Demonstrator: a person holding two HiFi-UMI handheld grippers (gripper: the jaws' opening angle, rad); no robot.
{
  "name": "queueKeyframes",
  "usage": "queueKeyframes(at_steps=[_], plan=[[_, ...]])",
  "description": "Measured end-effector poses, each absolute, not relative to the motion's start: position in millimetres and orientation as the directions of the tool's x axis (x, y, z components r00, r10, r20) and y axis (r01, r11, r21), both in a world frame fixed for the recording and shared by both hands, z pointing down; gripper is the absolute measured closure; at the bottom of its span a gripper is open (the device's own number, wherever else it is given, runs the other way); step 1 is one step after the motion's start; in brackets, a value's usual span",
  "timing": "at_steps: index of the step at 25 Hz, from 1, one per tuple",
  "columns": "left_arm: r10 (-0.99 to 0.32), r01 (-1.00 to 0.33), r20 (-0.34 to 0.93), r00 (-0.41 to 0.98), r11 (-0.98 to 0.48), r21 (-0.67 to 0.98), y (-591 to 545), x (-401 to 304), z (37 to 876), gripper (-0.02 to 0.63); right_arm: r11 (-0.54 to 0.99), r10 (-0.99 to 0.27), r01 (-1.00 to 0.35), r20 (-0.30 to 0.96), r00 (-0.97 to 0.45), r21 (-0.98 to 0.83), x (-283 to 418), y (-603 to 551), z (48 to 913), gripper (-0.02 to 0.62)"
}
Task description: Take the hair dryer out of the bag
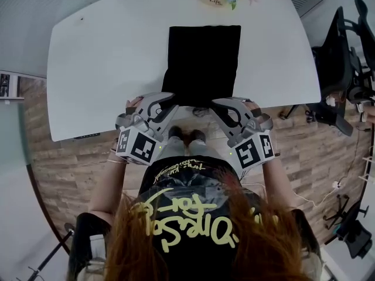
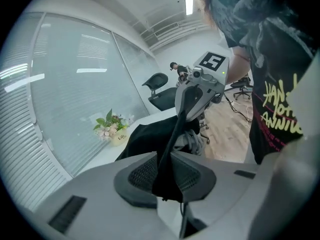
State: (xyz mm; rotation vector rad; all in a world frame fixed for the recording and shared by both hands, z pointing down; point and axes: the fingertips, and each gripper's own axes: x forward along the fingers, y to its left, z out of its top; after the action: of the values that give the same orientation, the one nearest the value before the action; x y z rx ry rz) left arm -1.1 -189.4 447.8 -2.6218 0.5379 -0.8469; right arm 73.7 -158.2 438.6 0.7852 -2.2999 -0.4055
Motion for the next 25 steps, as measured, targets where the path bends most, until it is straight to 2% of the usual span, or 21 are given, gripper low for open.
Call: queueKeyframes(at_steps=[9,14,20,25], plan=[[-0.564,-0.387,0.430,0.705,-0.814,-0.434,-227.1,20.7,428.4,0.563,0.724,-0.679,-0.440,0.438,-0.589,0.531,96.5,-195.8,419.7,0.566],[-0.602,-0.416,0.423,0.677,-0.788,-0.455,-249.8,36.7,425.2,0.574,0.704,-0.699,-0.452,0.422,-0.577,0.548,110.3,-216.3,415.2,0.566],[-0.600,-0.409,0.426,0.677,-0.788,-0.461,-270.8,50.8,422.5,0.575,0.670,-0.730,-0.475,0.390,-0.562,0.570,125.9,-237.7,420.2,0.566],[-0.553,-0.389,0.440,0.708,-0.825,-0.410,-292.1,61.6,436.6,0.577,0.637,-0.770,-0.577,0.406,-0.491,0.511,138.5,-260.8,439.2,0.566]])
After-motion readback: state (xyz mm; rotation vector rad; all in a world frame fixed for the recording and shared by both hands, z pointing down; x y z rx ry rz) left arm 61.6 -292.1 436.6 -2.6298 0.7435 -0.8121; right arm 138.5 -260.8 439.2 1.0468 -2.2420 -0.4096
